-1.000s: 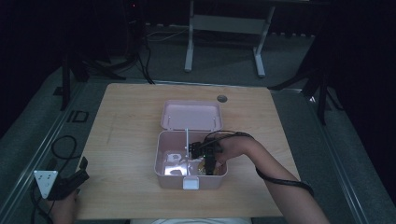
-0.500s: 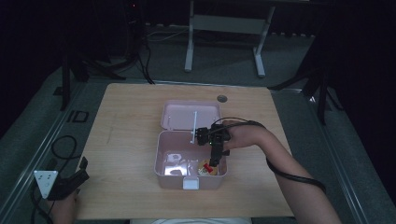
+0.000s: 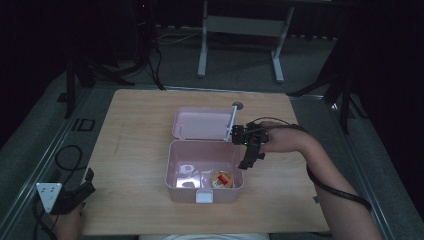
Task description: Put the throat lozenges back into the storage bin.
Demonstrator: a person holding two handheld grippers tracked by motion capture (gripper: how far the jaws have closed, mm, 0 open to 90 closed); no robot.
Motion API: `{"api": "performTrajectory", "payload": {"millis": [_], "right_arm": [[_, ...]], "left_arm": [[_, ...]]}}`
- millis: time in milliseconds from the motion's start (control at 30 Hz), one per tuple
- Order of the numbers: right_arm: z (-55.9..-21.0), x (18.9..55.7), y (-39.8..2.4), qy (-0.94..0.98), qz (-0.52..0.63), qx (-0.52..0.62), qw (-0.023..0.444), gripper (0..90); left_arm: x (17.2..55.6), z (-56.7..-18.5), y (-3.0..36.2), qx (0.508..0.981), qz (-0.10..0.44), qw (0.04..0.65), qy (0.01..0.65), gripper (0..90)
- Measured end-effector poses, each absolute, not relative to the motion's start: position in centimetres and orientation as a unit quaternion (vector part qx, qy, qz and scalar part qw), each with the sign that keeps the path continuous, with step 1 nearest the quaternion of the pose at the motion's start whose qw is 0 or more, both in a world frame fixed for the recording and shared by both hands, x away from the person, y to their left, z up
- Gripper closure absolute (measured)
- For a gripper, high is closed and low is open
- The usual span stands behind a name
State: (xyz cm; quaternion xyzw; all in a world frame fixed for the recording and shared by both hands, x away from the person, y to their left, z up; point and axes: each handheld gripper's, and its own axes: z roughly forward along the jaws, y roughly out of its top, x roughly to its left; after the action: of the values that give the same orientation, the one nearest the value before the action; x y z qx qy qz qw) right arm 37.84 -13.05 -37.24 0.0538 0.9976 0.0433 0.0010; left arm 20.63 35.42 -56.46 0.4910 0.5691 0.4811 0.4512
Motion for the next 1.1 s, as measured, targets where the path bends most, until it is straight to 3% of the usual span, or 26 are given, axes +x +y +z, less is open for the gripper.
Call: {"api": "performTrajectory", "payload": {"millis": [167, 767, 967, 1100], "right_arm": [[-37.9, 38.2, -14.8, 0.996, 0.05, 0.07, 0.0, 12.8], [-45.3, 39.3, -20.1, 0.982, 0.135, 0.131, 0.021, 12.9], [-48.9, 39.9, -22.0, 0.96, 0.193, 0.188, 0.074, 11.6], [-50.9, 40.1, -23.7, 0.928, 0.247, 0.244, 0.134, 11.6]], "left_arm": [[20.7, -56.5, 35.4, 0.491, 0.482, 0.451, 0.569, 2.4], [20.7, -56.5, 35.4, 0.491, 0.482, 0.452, 0.568, 2.4], [20.7, -56.5, 35.4, 0.491, 0.482, 0.452, 0.568, 2.5], [20.7, -56.5, 35.4, 0.491, 0.481, 0.452, 0.568, 2.4]]}}
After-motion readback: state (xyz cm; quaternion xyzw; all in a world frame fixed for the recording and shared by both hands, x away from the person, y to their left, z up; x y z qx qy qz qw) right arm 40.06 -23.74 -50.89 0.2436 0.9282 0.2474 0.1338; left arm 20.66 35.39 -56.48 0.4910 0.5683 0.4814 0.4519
